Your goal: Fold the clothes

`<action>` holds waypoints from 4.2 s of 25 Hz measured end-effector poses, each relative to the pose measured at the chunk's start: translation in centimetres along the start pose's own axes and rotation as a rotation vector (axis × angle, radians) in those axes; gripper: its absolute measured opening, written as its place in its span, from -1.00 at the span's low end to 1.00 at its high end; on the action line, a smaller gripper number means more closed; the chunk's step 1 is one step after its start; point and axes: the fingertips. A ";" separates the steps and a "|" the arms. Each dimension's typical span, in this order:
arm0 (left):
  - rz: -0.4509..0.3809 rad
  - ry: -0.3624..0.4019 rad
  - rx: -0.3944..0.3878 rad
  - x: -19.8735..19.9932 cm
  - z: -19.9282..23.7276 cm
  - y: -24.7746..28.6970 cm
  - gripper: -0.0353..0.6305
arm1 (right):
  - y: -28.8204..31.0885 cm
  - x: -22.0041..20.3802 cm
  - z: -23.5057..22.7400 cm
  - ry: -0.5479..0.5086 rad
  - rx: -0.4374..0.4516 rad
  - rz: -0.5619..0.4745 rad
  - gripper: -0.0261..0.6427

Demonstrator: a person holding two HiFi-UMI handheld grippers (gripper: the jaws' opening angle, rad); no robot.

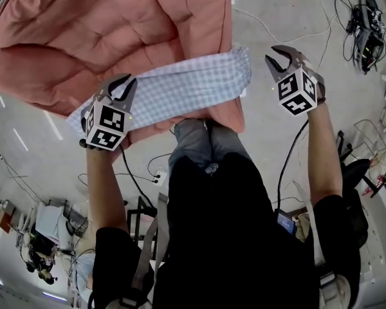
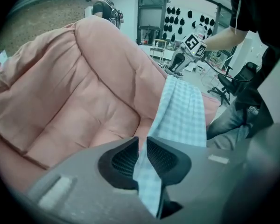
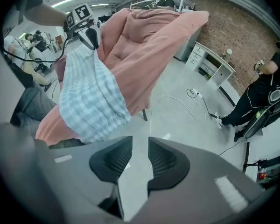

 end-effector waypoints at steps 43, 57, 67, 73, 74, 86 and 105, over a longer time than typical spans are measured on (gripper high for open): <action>-0.452 -0.678 0.386 3.4 -7.8 -24.3 -0.56 | -23.9 23.6 21.0 -0.159 0.231 -0.453 -0.49; -0.363 -0.936 0.579 0.3 -3.8 -23.1 -0.56 | -21.4 32.5 18.7 -0.348 0.463 -0.475 -0.48; -0.474 -1.634 0.917 -1.2 -10.3 -16.5 -0.56 | -11.1 33.2 20.3 -0.538 0.806 -0.276 -0.47; -0.475 -1.790 0.992 -3.9 -16.2 -14.5 -0.56 | -7.8 33.3 25.6 -0.525 0.836 -0.173 -0.39; -0.486 -1.813 1.001 -4.4 -16.3 -13.9 -0.56 | -6.9 33.5 26.2 -0.555 0.818 -0.165 -0.37; -0.743 -2.062 0.982 -12.1 -17.7 -4.6 -0.20 | 5.0 32.2 33.1 -0.837 0.693 0.016 0.01; -1.121 -2.047 0.958 -15.4 -14.0 4.4 0.09 | 12.6 27.7 33.5 -0.480 1.006 0.383 0.09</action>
Point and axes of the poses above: the fingertips, and each gripper's own axes: y forward along the fingers, z to its left, x out of its top, and after that the axes turned 11 degrees about y, right-handed
